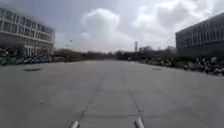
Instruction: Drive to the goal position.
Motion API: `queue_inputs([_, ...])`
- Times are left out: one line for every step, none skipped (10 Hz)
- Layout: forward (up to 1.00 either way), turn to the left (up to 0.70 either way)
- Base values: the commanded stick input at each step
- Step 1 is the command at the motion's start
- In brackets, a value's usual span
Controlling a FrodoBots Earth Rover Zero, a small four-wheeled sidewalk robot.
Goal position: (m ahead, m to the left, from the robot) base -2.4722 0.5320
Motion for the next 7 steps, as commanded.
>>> queue_inputs([0.85,0.0])
queue_inputs([0.85,0.0])
queue_inputs([0.85,-0.02])
queue_inputs([0.85,-0.27])
queue_inputs([0.85,-0.27])
queue_inputs([0.85,-0.27])
queue_inputs([0.85,-0.27])
